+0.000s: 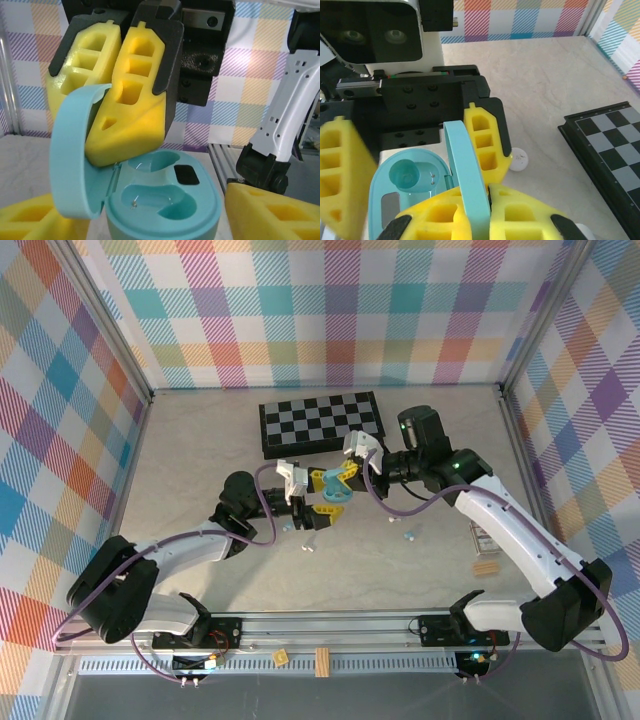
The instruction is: Insert the wireless bluetooth earbuds into the charging case
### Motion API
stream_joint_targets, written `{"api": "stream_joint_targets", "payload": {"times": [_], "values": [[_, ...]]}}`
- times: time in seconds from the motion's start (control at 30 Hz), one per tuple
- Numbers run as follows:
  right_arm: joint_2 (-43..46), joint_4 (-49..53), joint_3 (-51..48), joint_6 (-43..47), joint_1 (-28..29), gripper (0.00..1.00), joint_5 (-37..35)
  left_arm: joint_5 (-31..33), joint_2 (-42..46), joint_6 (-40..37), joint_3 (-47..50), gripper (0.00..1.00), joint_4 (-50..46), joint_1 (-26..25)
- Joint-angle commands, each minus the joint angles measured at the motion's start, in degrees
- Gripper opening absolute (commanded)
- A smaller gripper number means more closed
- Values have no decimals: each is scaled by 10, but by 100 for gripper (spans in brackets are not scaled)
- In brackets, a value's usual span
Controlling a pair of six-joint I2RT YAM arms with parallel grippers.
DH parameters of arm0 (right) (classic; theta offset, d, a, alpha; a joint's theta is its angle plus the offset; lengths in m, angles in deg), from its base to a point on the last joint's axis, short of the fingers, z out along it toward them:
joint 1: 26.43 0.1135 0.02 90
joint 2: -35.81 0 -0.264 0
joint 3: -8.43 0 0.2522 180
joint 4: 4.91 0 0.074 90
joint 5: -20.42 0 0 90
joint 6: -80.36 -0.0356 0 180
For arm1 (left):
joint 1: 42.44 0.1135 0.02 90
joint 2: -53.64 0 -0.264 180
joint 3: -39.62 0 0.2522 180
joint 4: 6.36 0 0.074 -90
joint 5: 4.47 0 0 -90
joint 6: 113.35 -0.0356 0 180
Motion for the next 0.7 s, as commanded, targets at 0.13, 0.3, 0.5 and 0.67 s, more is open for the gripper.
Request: {"api": "stream_joint_targets", "payload": {"times": [0.13, 0.3, 0.5, 0.67], "values": [[23, -107, -40, -42, -1, 0, -30, 23, -36, 55, 4, 74, 112, -2], [28, -117, -45, -45, -1, 0, -34, 16, -46, 60, 2, 73, 128, -3], [29, -112, -43, -44, -1, 0, -32, 5, -45, 50, -1, 64, 113, -2], [27, -113, -43, -46, -1, 0, -32, 3, -38, 46, 0, 53, 104, -2]]}}
